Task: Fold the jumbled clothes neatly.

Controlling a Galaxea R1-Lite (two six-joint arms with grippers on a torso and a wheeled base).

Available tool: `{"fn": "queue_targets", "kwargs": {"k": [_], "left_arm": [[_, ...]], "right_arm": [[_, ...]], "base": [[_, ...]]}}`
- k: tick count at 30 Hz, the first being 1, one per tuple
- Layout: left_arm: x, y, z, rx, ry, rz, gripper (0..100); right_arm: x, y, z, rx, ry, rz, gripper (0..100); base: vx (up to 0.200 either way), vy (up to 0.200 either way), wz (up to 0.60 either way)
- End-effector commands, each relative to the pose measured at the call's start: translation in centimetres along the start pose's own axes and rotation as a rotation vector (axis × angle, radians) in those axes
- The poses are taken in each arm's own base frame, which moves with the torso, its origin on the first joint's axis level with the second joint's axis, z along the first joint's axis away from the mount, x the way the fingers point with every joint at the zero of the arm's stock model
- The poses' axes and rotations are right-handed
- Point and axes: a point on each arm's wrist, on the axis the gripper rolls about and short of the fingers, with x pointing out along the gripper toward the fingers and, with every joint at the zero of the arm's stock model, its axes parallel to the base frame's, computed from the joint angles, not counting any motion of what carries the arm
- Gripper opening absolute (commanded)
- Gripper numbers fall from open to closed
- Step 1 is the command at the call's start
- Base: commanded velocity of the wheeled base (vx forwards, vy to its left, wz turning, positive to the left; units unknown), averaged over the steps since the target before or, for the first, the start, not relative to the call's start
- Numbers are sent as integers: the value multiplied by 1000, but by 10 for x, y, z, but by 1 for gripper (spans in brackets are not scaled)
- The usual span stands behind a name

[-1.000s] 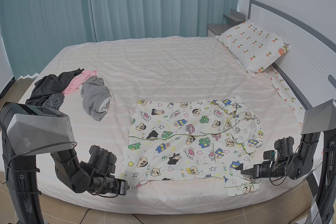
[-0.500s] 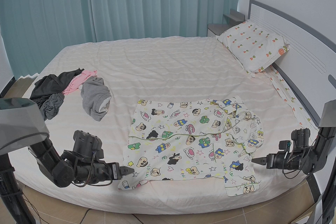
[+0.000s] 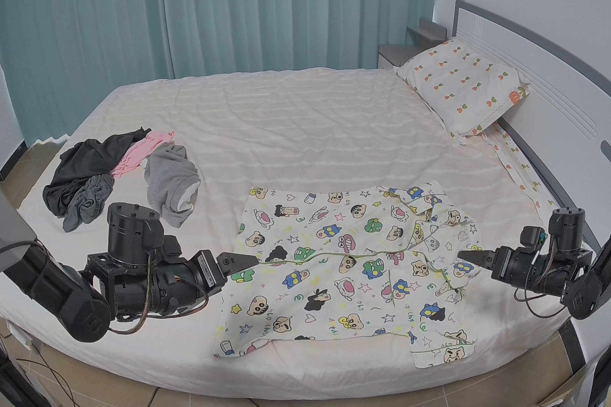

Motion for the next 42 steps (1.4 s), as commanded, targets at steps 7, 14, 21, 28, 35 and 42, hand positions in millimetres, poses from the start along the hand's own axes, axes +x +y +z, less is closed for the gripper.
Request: {"fn": "queue_targets", "kwargs": {"k": [7,14,21,28,35,42], "left_arm": [[-2,2,-7,-102,10,-11,100],[7,15,-15,-124,59,30,100],[6,16,-17,-112,45,0,100],[7,16,-18,-110,45,-1,100],[5,14,-17,-103,22,-15,100],[2,15,-18,-103,18,-48,100]], "right_arm": [[0,21,-11,-5,43,63,100],[-2,21,-13,-12,39,53,100],[-3,21,-13,-15,22,22,100],[-3,21,-13,-14,23,21,100],[-2,20,-14,-14,29,16,100],[-1,19,-15,-14,33,15,100]], "base": [[29,0,0],[0,-29,0],[0,-200,0],[0,-200,0],[0,-86,0],[0,0,0]]}}
